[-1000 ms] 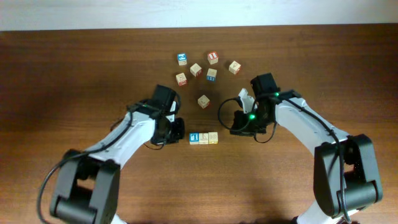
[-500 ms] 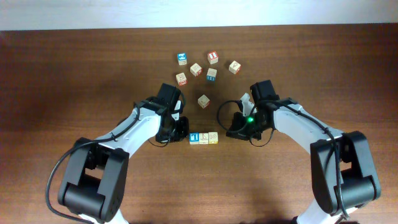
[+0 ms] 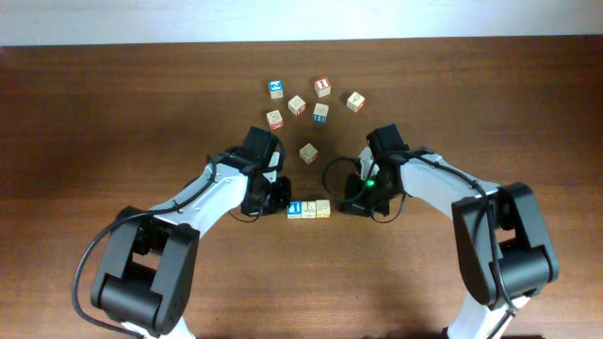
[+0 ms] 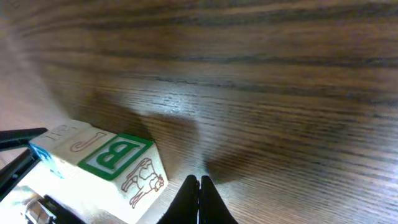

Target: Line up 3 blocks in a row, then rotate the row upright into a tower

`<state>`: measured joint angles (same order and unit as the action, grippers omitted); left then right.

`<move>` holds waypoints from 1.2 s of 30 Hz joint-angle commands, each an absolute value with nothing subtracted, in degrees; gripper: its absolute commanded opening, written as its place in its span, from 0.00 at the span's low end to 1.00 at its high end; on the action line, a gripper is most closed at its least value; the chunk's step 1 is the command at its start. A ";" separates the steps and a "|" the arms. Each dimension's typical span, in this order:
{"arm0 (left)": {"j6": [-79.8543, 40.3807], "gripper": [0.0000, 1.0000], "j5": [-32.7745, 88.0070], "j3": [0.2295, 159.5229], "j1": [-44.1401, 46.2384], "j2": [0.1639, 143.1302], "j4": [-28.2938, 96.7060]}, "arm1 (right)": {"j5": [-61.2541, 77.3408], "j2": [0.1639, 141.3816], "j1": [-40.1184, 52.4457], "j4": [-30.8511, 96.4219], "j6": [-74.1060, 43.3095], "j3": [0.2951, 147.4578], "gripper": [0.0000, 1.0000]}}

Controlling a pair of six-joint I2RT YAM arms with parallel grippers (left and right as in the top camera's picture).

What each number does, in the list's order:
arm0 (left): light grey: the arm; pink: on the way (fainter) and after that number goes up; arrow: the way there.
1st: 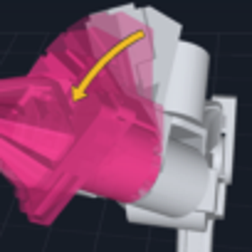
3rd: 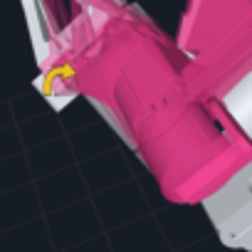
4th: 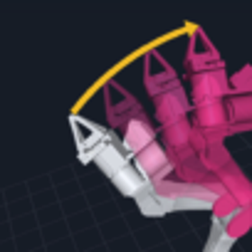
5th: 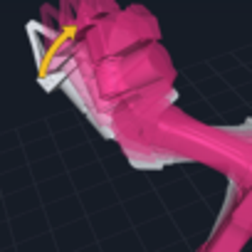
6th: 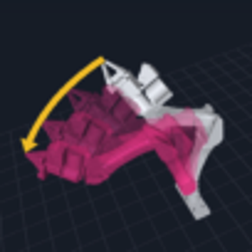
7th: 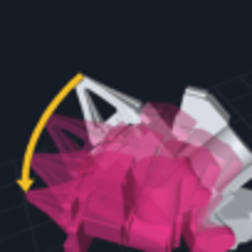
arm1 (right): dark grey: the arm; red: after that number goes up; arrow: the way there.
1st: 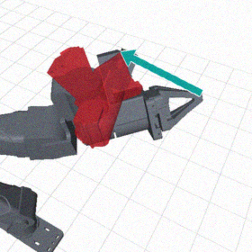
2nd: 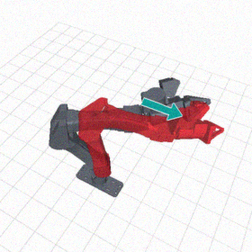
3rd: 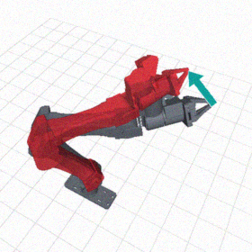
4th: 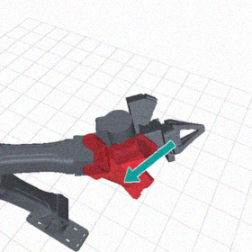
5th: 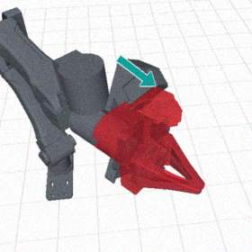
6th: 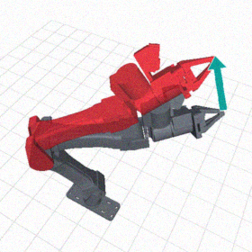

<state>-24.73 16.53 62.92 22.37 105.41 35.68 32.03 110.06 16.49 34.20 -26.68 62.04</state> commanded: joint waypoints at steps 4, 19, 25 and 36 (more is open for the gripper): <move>-25.69 0.00 16.84 64.14 22.52 106.39 35.62 | 35.64 110.61 17.32 34.94 -18.13 64.66 0.04; -25.63 0.00 18.20 64.14 22.52 106.39 35.68 | 35.40 110.61 19.18 37.10 -15.46 65.91 0.04; -23.22 0.00 20.91 64.49 22.44 106.39 37.36 | 35.38 110.61 19.18 37.08 -15.44 65.91 0.04; -21.15 0.00 20.80 66.06 22.35 106.39 38.33 | 35.53 110.61 19.18 37.15 -16.58 65.91 0.04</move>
